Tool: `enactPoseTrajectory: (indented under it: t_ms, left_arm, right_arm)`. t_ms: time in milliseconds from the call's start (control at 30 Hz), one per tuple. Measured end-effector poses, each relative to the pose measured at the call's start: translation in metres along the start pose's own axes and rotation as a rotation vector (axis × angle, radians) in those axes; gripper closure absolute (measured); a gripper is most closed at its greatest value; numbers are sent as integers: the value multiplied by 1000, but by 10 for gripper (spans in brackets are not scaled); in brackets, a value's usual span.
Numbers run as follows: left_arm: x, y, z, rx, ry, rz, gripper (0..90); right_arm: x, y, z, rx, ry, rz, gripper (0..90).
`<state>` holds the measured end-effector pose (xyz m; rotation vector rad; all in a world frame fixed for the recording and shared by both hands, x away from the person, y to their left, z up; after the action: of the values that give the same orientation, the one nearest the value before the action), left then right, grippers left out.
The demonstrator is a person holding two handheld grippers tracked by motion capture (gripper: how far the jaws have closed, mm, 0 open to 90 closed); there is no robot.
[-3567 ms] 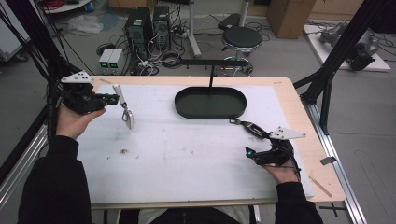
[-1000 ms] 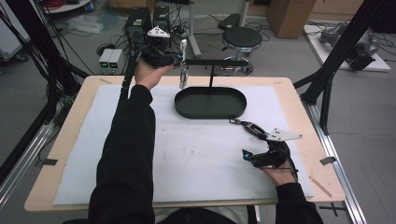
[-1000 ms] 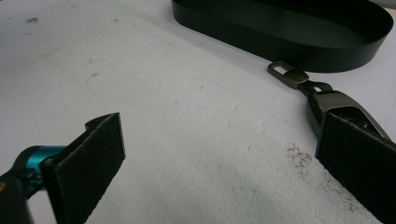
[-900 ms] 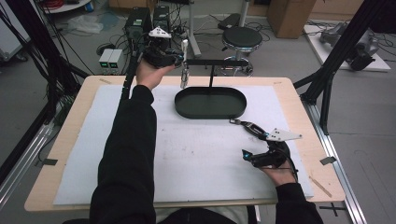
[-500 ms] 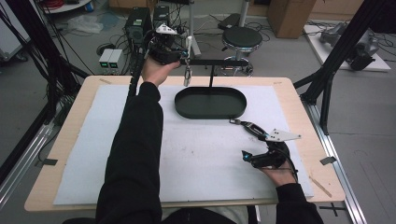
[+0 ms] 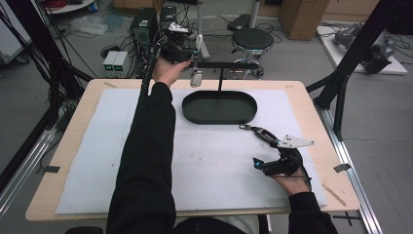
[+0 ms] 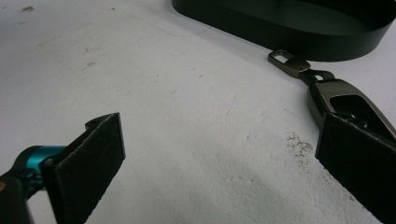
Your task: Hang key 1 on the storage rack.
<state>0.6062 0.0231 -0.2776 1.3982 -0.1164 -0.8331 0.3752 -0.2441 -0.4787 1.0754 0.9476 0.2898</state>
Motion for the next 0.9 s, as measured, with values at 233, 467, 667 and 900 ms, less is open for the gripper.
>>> enactPoseTrajectory:
  t_ms: [233, 467, 667, 900]
  left_arm:
    - [11, 0, -2, -15, 17, -1, 853]
    - [15, -10, -8, -34, 66, -49, 418]
    - [11, -21, -7, -21, 26, -81, 155]
    - [-4, -27, -6, -28, -41, -133, 17]
  right_arm:
    - [1, -2, 1, -8, 0, -11, 7]
    - [0, -1, 0, -7, -1, -11, 7]
    - [0, -2, 0, -10, -3, -12, 7]
    - [-1, -1, 0, -8, -4, -8, 7]
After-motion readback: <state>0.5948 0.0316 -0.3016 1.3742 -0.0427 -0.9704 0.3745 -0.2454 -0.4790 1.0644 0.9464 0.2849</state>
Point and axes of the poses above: each handheld gripper's, and its own axes: x roughly forward along the jaws, y roughly out of its top, z roughly to its right, the point moved 9 cm from there along x, roughly forward along the jaws, and after that the axes turned 14 degrees about -x, right-handed, at the moved point
